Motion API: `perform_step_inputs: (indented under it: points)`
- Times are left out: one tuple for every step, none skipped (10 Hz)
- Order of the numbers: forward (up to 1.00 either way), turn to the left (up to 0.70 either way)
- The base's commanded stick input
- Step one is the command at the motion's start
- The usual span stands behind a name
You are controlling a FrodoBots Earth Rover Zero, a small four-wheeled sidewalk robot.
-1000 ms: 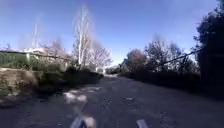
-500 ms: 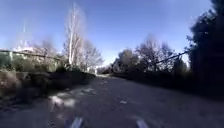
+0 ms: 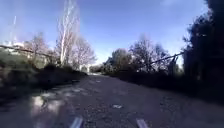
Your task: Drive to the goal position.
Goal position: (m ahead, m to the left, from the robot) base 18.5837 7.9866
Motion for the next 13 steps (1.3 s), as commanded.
perform_step_inputs:
  points:
    - [0.48,0.0]
    - [0.48,0.0]
    - [0.48,0.0]
    - [0.5,0.0]
    - [0.5,0.0]
    - [0.5,0.0]
    - [0.5,0.0]
    - [0.5,0.0]
    - [0.5,0.0]
    - [0.5,0.0]
    - [0.5,0.0]
    - [0.5,0.0]
    - [0.5,0.0]
